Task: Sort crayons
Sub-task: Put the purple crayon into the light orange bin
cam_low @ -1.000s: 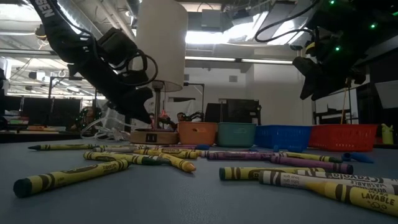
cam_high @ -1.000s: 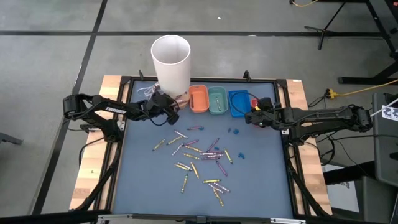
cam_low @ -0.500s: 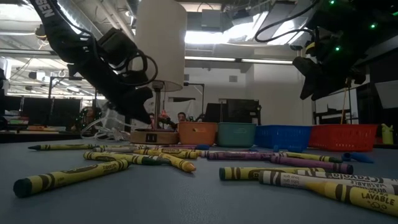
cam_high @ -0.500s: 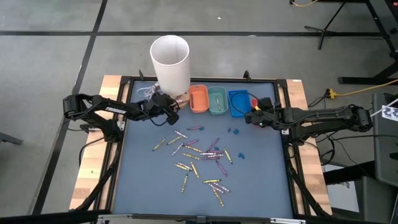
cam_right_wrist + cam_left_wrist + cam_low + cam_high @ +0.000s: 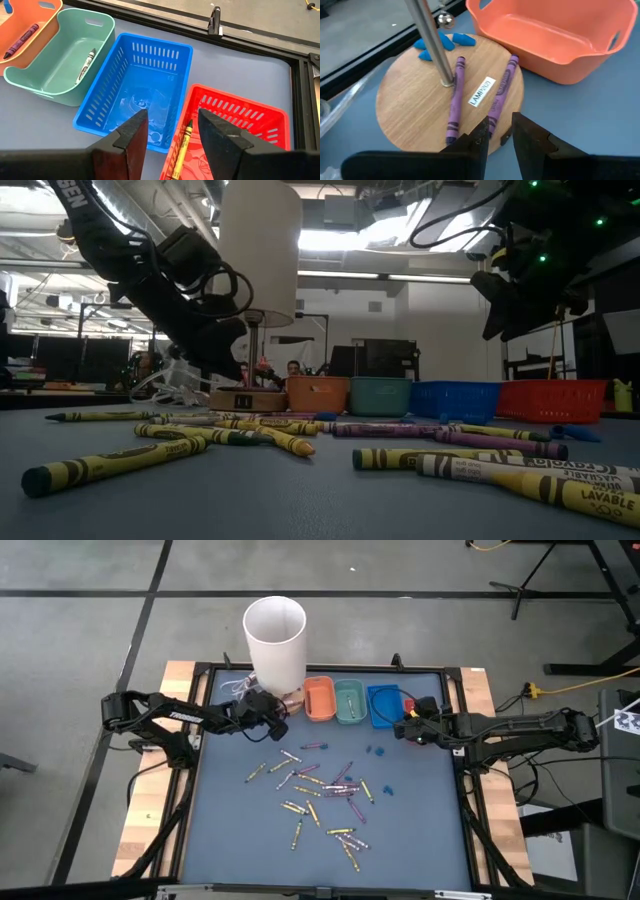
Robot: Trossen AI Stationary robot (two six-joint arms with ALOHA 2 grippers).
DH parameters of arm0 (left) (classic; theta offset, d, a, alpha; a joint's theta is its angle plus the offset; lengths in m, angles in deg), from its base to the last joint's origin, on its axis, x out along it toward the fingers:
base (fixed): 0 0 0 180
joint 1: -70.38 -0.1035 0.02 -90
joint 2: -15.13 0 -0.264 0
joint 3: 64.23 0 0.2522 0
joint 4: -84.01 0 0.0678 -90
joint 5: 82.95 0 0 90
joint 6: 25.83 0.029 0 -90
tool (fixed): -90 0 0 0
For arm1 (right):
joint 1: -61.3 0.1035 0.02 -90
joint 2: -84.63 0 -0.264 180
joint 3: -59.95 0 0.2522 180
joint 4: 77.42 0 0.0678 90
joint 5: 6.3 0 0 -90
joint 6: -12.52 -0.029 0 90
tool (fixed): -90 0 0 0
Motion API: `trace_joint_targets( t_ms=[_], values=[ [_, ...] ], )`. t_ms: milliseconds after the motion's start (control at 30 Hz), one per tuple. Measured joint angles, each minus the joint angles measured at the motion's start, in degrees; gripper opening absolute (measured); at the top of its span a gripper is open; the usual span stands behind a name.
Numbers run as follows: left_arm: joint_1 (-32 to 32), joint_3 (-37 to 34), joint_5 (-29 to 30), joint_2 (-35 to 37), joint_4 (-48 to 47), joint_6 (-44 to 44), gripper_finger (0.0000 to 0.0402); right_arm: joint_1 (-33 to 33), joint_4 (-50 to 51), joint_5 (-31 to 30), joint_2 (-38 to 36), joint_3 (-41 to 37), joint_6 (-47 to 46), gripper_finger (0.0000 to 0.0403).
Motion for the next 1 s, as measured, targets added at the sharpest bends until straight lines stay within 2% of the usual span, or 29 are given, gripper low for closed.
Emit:
trace_joint_targets(
  t_ms=[333,600,700,1000],
  values=[
    [0.00,0.00,0.51,0.00,0.04,-0.02,0.0074,0.00,0.00,0.14,0.00,0.00,0.00,0.0172],
    [0.00,0.00,0.37,0.00,0.17,-1.49,0.0150,0.00,0.00,0.12,0.00,0.00,0.00,0.0172],
    [0.01,0.00,0.34,0.00,0.60,-1.51,0.0167,0.00,0.00,0.10,0.00,0.00,0.00,0.0172],
    [1.54,-0.01,0.36,0.00,0.76,1.56,0.0164,0.00,0.00,-0.08,0.00,0.00,0.00,0.0172]
  ],
)
